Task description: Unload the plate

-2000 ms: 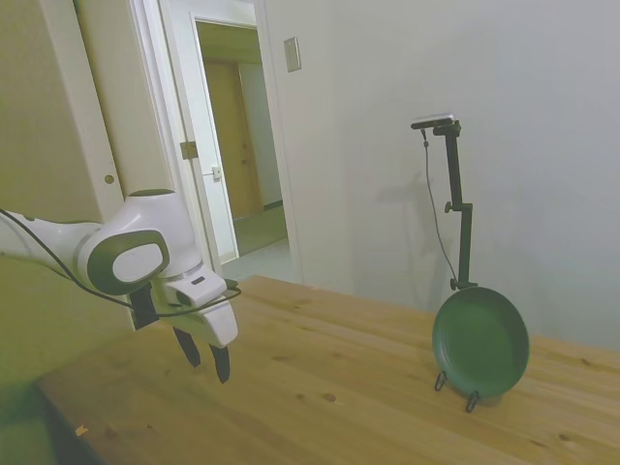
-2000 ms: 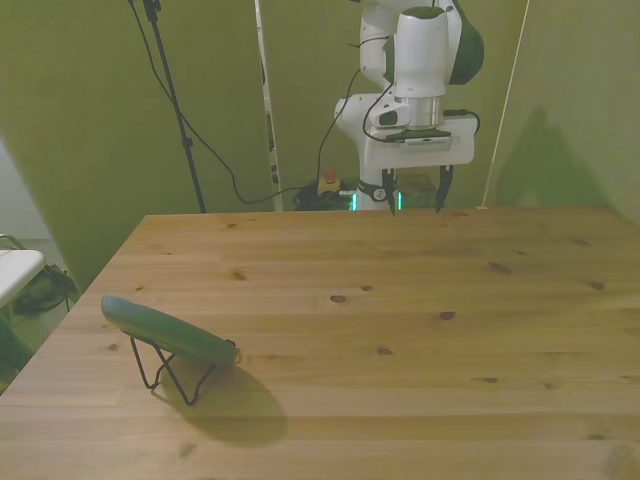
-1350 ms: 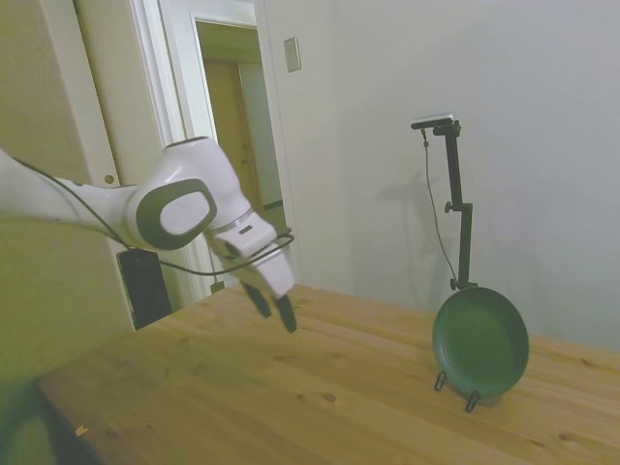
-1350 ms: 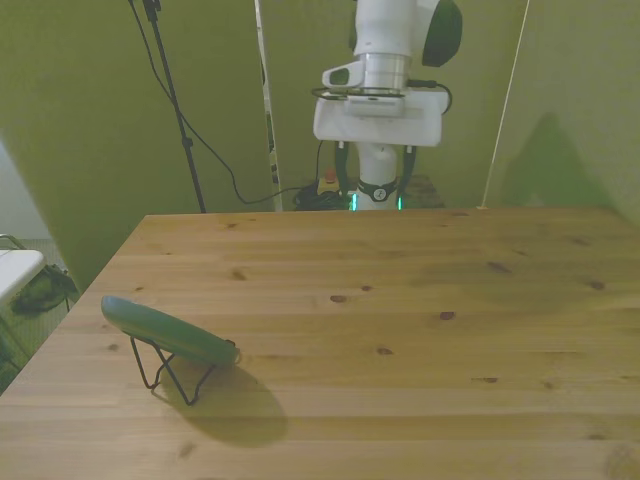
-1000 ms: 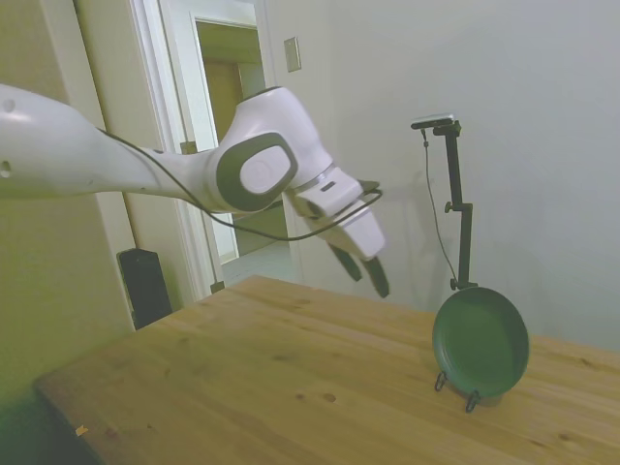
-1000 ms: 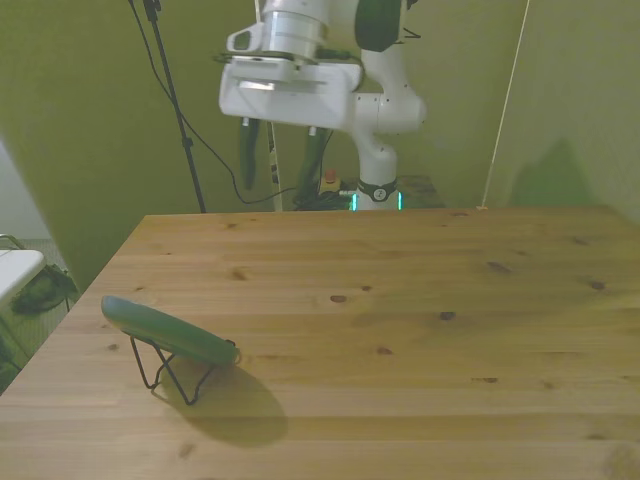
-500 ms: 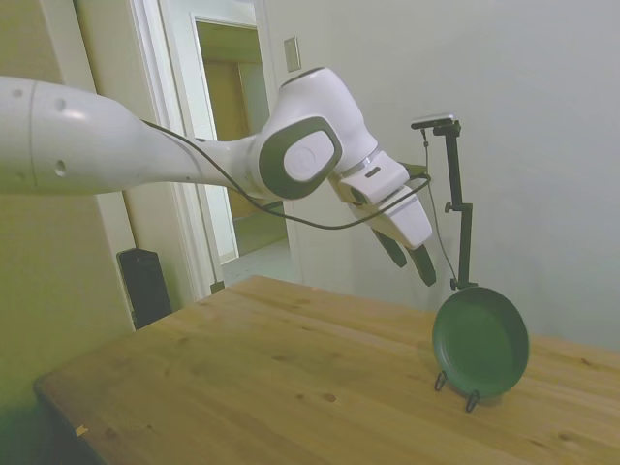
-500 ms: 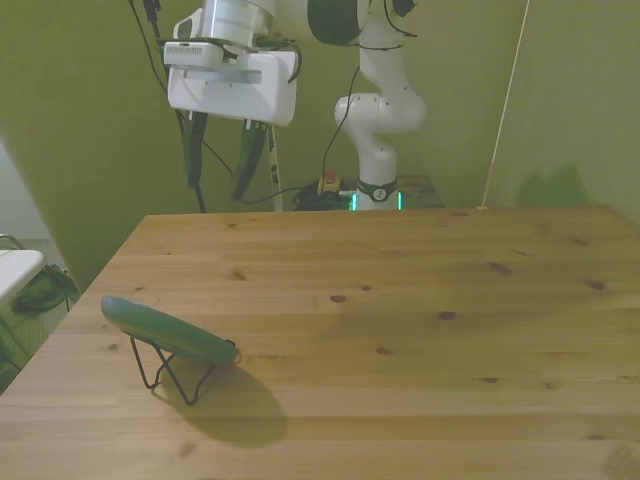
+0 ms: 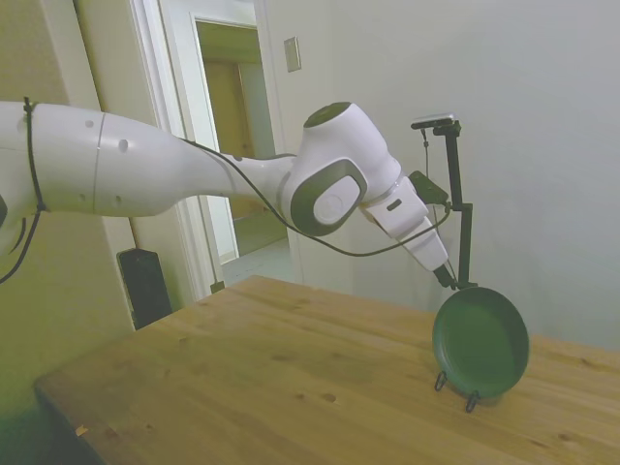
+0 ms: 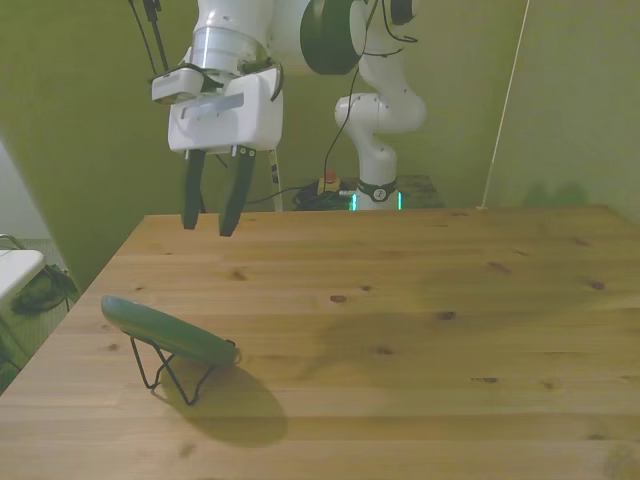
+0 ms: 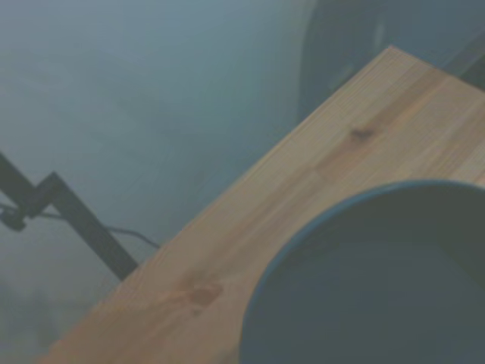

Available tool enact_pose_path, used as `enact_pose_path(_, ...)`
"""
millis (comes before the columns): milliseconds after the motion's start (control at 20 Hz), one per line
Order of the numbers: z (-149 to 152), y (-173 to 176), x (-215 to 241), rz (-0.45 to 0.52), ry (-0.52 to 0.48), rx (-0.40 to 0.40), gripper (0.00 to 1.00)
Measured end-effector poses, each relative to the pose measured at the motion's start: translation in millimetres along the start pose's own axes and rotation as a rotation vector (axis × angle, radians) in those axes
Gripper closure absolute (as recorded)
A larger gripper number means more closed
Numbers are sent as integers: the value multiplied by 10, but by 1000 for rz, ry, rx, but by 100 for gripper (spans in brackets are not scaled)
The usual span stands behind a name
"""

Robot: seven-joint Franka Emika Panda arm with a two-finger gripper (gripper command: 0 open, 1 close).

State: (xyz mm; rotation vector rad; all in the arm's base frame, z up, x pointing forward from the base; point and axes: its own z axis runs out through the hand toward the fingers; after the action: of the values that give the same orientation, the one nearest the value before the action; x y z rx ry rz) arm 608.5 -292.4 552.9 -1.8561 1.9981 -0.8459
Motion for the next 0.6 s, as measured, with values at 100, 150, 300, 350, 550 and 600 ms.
enact_pose_path(100,126,24,47,38,12,10,0)
enact_pose_path(150,186,26,69,58,20,14,0)
enact_pose_path(300,336,-1,115,124,40,24,0)
enact_pose_path(350,374,-22,126,140,48,35,0)
enact_pose_path(550,537,-71,130,169,73,71,0)
enact_pose_path(600,587,-72,129,174,77,75,0)
